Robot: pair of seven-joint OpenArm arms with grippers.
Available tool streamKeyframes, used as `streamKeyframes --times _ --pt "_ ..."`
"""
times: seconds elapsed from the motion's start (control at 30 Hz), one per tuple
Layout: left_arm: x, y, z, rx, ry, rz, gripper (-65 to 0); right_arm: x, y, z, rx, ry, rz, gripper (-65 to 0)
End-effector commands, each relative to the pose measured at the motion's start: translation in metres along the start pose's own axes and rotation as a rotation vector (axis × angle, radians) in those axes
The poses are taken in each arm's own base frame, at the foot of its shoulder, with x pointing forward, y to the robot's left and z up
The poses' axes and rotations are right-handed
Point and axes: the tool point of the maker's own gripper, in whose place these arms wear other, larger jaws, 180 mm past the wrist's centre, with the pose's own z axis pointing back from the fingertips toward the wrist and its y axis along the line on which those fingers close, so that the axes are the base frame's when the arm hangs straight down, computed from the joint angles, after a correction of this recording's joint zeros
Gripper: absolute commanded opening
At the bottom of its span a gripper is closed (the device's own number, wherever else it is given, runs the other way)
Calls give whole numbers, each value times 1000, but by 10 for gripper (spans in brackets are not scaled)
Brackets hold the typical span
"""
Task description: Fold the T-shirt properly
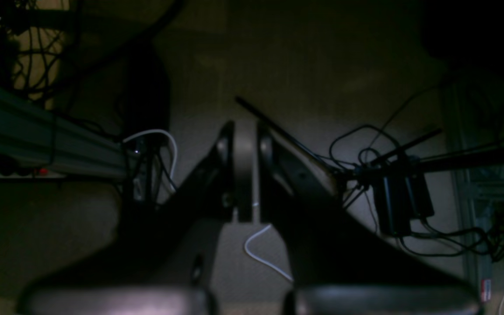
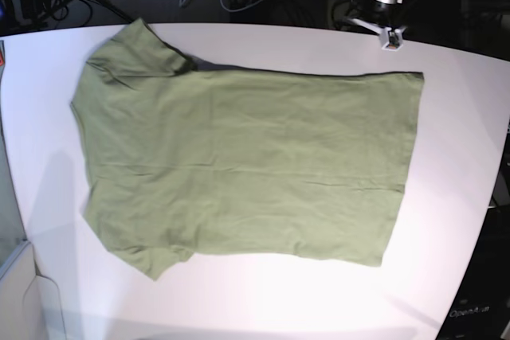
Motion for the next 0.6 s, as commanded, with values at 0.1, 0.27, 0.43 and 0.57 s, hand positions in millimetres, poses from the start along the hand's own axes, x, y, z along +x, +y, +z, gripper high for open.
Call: streamKeyframes --times 0.1,0.27,0.43,0.57 --pt "17 19 9 46 -91 -4 -644 -1 -5 8 -10 -6 0 -650" --pt "-25 19 72 64 46 1 -644 -1 -5 7 -10 -8 0 -650" --pt "-45 19 111 77 125 7 -644 0 -6 7 -11 -10 1 -650" --pt "-50 20 124 86 146 9 -644 2 -7 4 -12 -16 2 -650"
